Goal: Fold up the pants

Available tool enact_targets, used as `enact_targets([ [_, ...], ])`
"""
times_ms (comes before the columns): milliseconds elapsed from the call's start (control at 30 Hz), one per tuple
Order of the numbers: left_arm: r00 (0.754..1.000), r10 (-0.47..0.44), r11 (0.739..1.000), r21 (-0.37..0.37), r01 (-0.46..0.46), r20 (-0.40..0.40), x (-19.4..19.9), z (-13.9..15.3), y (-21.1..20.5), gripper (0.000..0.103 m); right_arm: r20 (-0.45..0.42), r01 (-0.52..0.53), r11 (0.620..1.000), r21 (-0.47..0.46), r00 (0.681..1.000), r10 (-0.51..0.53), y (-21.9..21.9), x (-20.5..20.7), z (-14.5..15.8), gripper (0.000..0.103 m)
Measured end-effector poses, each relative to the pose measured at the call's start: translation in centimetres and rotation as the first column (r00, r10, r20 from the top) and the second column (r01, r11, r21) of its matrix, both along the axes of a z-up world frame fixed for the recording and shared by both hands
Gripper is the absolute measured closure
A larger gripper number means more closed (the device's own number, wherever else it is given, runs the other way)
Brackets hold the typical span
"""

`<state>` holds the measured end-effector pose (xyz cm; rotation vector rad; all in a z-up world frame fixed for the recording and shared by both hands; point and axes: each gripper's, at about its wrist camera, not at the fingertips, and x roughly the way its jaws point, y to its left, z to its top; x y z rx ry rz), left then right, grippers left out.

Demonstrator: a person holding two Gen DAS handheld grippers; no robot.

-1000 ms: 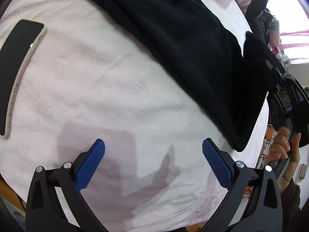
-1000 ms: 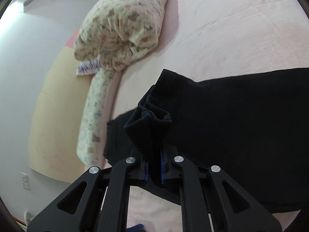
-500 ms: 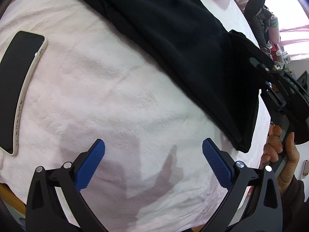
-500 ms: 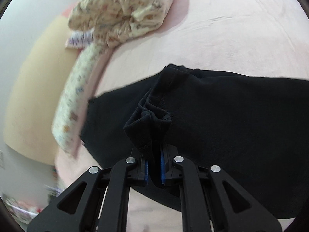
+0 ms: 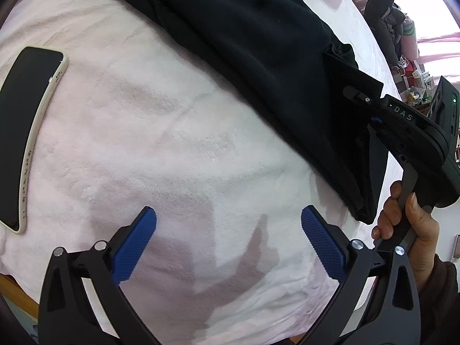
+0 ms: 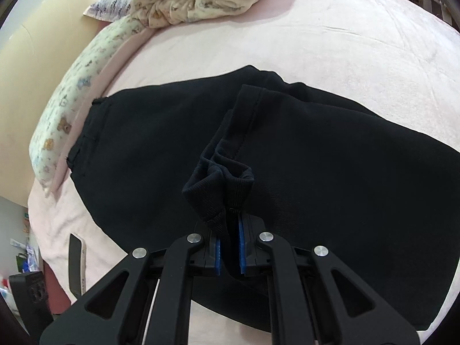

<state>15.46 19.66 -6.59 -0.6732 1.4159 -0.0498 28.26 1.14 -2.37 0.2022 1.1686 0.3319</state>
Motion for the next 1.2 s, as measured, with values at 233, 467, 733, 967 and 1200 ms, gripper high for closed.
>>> enact_targets([
  [233,1.000,-0.005,1.000,0.004,0.005,-0.011,0.2,-0.3,-0.2,0.002,0.030,-0.089,0.973,-0.214,0.995,0.098,2.9,-1.1,-1.0,0.093],
  [467,1.000,-0.010,1.000,0.002,0.010,-0.018,0.4,-0.6,-0.4,0.002,0.008,-0.196,0.908,-0.370,0.977,0.214,5.5,-1.7,-1.7,0.085],
  [733,0.999,0.018,0.999,-0.028,-0.019,-0.027,0.6,-0.9,0.1,0.002,0.113,-0.286,0.955,-0.074,0.949,0.293,3.7,-4.4,3.5,0.050],
  [967,0.999,0.025,0.998,-0.055,-0.026,-0.021,0.4,-0.8,0.6,0.002,0.224,0.063,0.992,-0.108,0.974,-0.037,-2.5,1.9,5.1,0.060],
  [1200,1.000,-0.013,0.996,-0.084,0.013,-0.007,-0.3,-0.7,1.7,0.002,0.169,-0.015,0.973,-0.230,0.984,0.055,1.5,5.6,1.4,0.067],
])
